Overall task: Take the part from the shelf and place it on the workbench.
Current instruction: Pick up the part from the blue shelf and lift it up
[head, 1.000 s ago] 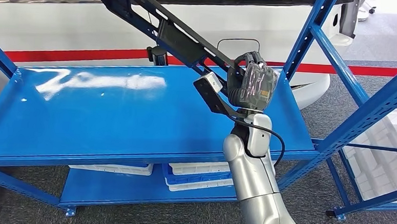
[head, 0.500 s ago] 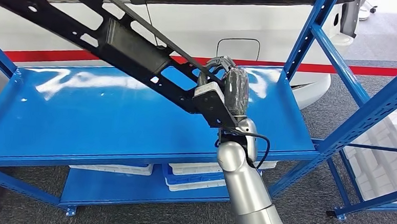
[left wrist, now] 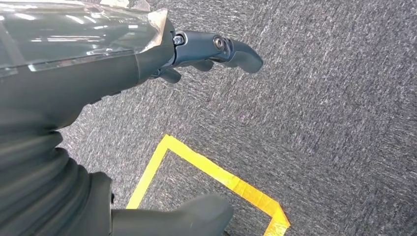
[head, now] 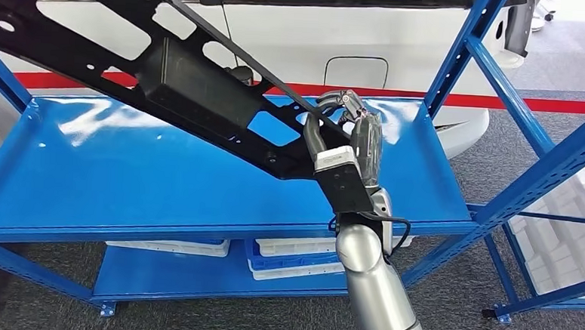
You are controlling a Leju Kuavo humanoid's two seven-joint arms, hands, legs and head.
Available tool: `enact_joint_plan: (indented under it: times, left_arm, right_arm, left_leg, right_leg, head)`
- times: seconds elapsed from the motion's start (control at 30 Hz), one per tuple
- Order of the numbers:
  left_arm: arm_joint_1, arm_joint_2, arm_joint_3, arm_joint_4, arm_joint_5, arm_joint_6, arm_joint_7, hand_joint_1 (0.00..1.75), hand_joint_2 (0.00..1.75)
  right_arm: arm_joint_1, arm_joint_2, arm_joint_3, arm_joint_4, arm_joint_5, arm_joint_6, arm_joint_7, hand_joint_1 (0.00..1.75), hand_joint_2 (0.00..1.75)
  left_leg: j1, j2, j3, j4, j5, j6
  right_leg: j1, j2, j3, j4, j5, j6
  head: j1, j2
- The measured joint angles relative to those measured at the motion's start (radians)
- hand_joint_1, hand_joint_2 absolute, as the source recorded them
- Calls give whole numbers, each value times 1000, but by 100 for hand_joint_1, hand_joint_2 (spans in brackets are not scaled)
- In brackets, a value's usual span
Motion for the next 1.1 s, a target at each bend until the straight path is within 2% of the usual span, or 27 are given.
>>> enact_joint_plan:
  times: [0.03,0.1,0.13,0.17,0.2,0.27,0.3,0.37,0.4,0.43,0.47,0.5,0.53,0.57,0.6,0.63,0.67,0.77,0.8,0.83,0.87,0.9,0.93,0.97,1.0,1.03,1.1]
  left_arm:
    - [0,0,1,0,2,-3,-1,0,175]
    - [0,1,3,0,8,-12,-6,0,175]
    - [0,1,5,0,10,-18,-9,0,175]
    - [0,2,7,0,12,-23,-11,0,175]
    - [0,2,8,0,14,-28,-11,0,175]
    - [2,4,12,0,14,-35,-4,0,175]
    - [4,5,14,0,14,-38,1,0,175]
    - [6,7,17,0,12,-45,17,0,175]
    - [6,8,17,0,9,-50,26,0,175]
    - [6,9,18,0,6,-55,34,0,175]
    - [7,10,18,0,4,-60,42,0,175]
    - [7,10,18,0,1,-66,48,0,175]
    - [8,10,18,0,0,-70,51,0,175]
    - [7,10,18,0,-1,-74,53,0,175]
    - [6,10,18,0,-3,-77,55,0,175]
    - [6,10,18,0,-5,-80,56,0,175]
    - [5,10,18,0,-6,-85,58,0,175]
    - [5,9,18,0,-8,-98,65,0,175]
    - [5,8,18,0,-8,-102,66,0,175]
    - [5,8,18,0,-9,-105,67,0,175]
    - [4,7,18,0,-9,-108,67,0,175]
    - [4,7,18,0,-9,-109,67,0,175]
    - [4,8,18,0,-9,-109,67,0,175]
    - [5,8,18,0,-9,-109,67,0,175]
    - [5,7,18,0,-9,-109,67,0,175]
    - [5,7,18,0,-9,-109,67,0,175]
    - [4,6,17,0,-9,-110,67,0,175]
  right_arm:
    - [3,-4,0,-7,-12,0,-4,175,175]
    - [8,-10,-2,-28,-43,-1,-12,175,175]
    - [11,-15,-4,-43,-60,-2,-14,175,175]
    - [15,-20,-7,-59,-75,-3,-16,175,175]
    - [21,-26,-11,-77,-88,-3,-17,175,175]
    - [34,-38,-20,-116,-107,-3,-19,175,175]
    - [41,-44,-23,-135,-112,-3,-20,175,175]
    - [60,-57,-28,-173,-116,-4,-25,175,175]
    - [75,-65,-30,-194,-117,-5,-28,175,175]
    - [93,-75,-33,-215,-116,-6,-29,175,175]
    - [110,-84,-36,-234,-114,-7,-30,175,175]
    - [129,-94,-39,-256,-111,-8,-31,175,175]
    - [143,-102,-42,-276,-107,-8,-31,175,175]
    - [155,-109,-45,-294,-104,-9,-31,175,175]
    - [164,-116,-47,-313,-100,-9,-31,175,175]
    - [172,-121,-49,-328,-97,-10,-32,175,175]
    - [179,-125,-51,-344,-93,-11,-32,175,175]
    - [210,-140,-55,-389,-74,-18,-37,175,175]
    - [221,-146,-58,-404,-68,-19,-39,175,175]
    - [231,-153,-60,-419,-62,-19,-41,175,175]
    - [241,-160,-63,-431,-58,-20,-43,175,175]
    - [250,-166,-65,-442,-55,-20,-45,175,175]
    - [258,-171,-68,-449,-54,-20,-46,175,175]
    - [265,-176,-70,-455,-54,-20,-46,175,175]
    - [271,-180,-71,-460,-53,-20,-46,175,175]
    - [274,-182,-71,-464,-52,-20,-46,175,175]
    - [277,-186,-72,-473,-51,-20,-46,175,175]
  left_leg:
    - [0,-1,-2,0,3,-3]
    - [-1,-2,-7,1,10,-12]
    - [-2,-3,-9,3,14,-18]
    - [-2,-4,-10,4,17,-24]
    - [-1,-4,-11,3,21,-30]
    - [3,-5,-17,9,15,-43]
    - [6,-4,-26,28,-9,-49]
    - [11,-2,-58,118,-94,-61]
    - [14,-1,-77,186,-138,-67]
    - [17,0,-88,244,-168,-72]
    - [20,0,-86,273,-178,-76]
    - [23,1,-66,271,-173,-79]
    - [26,1,-24,222,-152,-81]
    - [28,1,31,146,-134,-82]
    - [28,0,78,78,-118,-80]
    - [26,-2,110,30,-109,-75]
    - [23,-4,124,6,-108,-69]
    - [15,-4,109,0,-93,-43]
    - [16,-3,101,-3,-83,-30]
    - [16,-1,91,-6,-71,-19]
    - [16,1,80,-7,-61,-11]
    - [14,2,66,-6,-50,-6]
    - [11,2,52,-6,-40,-4]
    - [9,3,38,-6,-30,-3]
    - [7,3,24,-5,-19,-4]
    - [5,3,11,-5,-8,-5]
    - [1,2,-11,-3,13,-11]
  right_leg:
    - [0,0,38,-63,22,5]
    - [4,0,123,-208,66,3]
    - [6,0,146,-252,80,-2]
    - [9,1,152,-270,87,-8]
    - [13,1,147,-268,93,-13]
    - [3,0,139,-273,102,-31]
    - [-1,-1,136,-276,111,-41]
    - [-4,-3,126,-277,127,-54]
    - [-4,-4,117,-276,135,-55]
    - [-3,-5,108,-276,141,-54]
    - [-3,-6,99,-275,147,-51]
    - [-4,-7,90,-274,154,-48]
    - [-5,-7,83,-272,158,-44]
    - [-6,-7,77,-269,162,-40]
    - [-6,-7,72,-267,167,-34]
    - [-6,-7,69,-266,172,-27]
    - [-5,-7,66,-265,177,-20]
    - [-4,-6,57,-264,187,3]
    - [-4,-5,46,-249,171,3]
    - [-3,-4,30,-216,141,-2]
    - [-4,-3,10,-161,97,-10]
    - [-3,-3,-12,-94,52,-16]
    - [-2,-3,-27,-29,20,-17]
    - [-2,-3,-33,18,3,-13]
    - [-1,-3,-19,28,8,-6]
    - [0,-3,15,-2,26,0]
    - [5,-3,128,-147,56,2]
  head:
    - [0,0]
    - [-1,0]
    - [-1,0]
    - [-2,0]
    - [-3,0]
    - [-3,0]
    - [-4,0]
    - [-7,0]
    - [-9,0]
    - [-9,0]
    - [-9,0]
    - [-9,0]
    - [-9,0]
    - [-9,0]
    - [-9,0]
    - [-8,0]
    - [-7,0]
    - [-5,0]
    - [-4,0]
    - [-2,0]
    - [-1,0]
    - [1,0]
    - [1,0]
    - [1,0]
    - [1,0]
    - [1,0]
    - [1,0]
